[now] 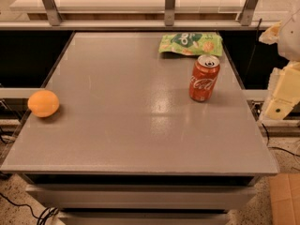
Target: Move coke can near orange
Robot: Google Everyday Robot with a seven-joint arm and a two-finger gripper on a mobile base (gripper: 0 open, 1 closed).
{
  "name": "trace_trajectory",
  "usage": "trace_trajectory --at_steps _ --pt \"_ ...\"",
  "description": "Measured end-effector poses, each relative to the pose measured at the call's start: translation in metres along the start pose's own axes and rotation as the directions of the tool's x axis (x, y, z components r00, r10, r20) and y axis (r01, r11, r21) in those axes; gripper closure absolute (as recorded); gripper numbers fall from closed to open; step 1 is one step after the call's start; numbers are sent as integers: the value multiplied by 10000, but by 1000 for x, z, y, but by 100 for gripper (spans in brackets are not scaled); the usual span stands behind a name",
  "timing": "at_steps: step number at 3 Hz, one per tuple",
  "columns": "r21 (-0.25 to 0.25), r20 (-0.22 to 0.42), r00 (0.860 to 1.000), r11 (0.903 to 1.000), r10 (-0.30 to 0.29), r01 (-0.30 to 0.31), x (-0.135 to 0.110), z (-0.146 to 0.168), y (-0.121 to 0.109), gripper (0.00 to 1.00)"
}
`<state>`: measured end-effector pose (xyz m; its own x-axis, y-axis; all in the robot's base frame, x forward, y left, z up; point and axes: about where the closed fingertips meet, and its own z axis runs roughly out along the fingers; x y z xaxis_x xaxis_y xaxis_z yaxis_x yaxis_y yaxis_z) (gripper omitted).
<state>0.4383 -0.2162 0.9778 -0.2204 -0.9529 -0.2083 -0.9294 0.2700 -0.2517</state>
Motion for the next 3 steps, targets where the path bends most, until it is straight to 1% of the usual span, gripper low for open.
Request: trace_trajectory --at_steps 1,2,3 --pt "2 1 10000 10000 0 0 0 0 0 0" --pt "-43 156 9999 10000 5 -4 -2 1 0 0" --pt "-337 733 9973 9994 -86 111 -10 13 -6 0"
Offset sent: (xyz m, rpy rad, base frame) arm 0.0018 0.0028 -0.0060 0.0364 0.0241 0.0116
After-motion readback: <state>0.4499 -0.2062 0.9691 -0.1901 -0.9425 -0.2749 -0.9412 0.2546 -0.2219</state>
